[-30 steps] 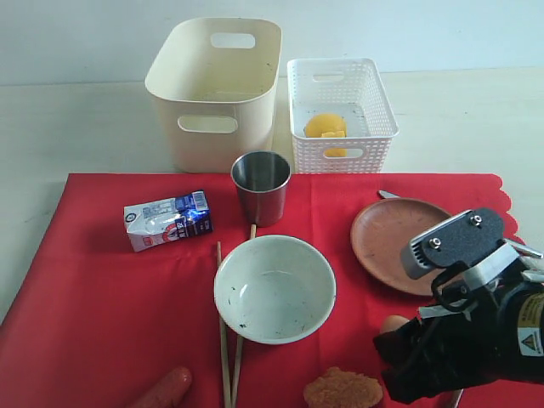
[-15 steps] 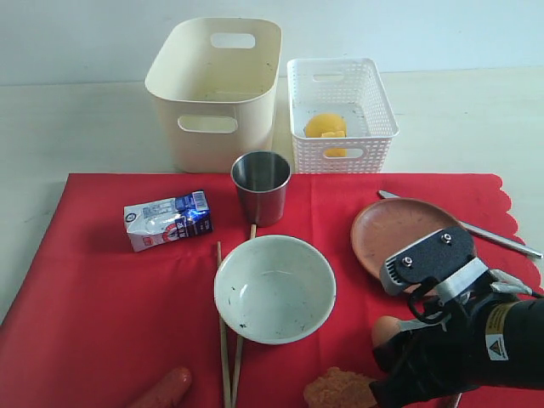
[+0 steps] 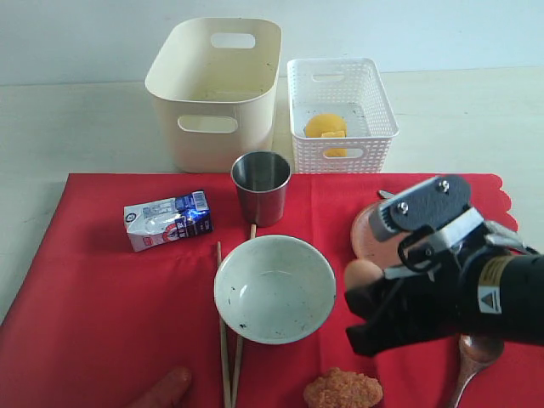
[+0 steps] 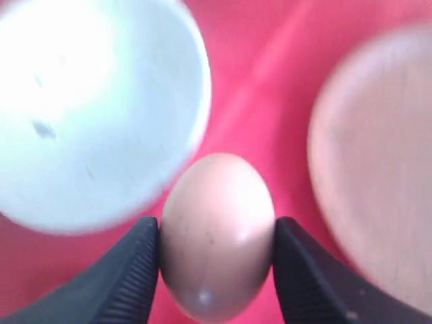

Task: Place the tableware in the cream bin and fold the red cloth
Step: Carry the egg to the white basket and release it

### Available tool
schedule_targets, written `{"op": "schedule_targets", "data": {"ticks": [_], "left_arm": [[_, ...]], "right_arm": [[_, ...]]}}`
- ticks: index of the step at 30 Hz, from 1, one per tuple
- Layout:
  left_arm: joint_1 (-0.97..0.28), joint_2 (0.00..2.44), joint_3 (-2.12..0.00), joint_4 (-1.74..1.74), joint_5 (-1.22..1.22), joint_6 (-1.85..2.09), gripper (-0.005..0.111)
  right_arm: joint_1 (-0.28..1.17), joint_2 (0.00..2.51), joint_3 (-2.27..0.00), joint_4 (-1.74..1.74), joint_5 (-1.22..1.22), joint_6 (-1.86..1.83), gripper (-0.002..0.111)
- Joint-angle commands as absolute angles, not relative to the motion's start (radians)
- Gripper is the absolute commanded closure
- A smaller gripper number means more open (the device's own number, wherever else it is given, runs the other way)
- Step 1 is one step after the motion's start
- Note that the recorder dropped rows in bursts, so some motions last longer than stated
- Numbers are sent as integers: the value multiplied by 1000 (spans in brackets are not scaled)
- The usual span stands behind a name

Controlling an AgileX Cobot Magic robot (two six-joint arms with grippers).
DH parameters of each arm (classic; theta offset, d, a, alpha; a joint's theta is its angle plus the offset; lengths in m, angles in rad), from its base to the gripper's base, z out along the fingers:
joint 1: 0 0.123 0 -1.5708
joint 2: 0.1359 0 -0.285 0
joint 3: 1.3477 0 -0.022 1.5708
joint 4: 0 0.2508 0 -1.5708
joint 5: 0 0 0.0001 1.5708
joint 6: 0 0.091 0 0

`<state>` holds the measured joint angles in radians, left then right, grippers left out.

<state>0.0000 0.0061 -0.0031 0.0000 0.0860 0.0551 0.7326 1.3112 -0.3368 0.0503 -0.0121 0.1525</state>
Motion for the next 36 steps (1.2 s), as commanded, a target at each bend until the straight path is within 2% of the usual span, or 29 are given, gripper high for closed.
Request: {"op": "schedule_targets", "data": {"ticks": [1, 5, 14, 20, 29, 33, 36], "left_arm": [[1, 0, 0, -14, 88, 56, 104], [1, 0, 0, -14, 88, 56, 104], [1, 0, 0, -14, 88, 56, 104], [1, 0, 0, -14, 88, 56, 104], [1, 0, 0, -14, 88, 56, 104], [1, 0, 0, -14, 88, 56, 104], [1, 0, 0, -14, 88, 56, 104]], "right_arm": [[732, 1244, -415, 43, -28, 85, 108], [675, 1238, -493, 43, -32, 17, 108], [452, 1313, -675, 43, -111, -18, 108], [363, 1544, -823, 45, -123, -18, 108], [353, 1944, -1092, 54, -120, -26, 108], [353, 2016, -1149, 98, -104, -22, 97], [353, 2021, -1157, 120, -111, -25, 78]]}}
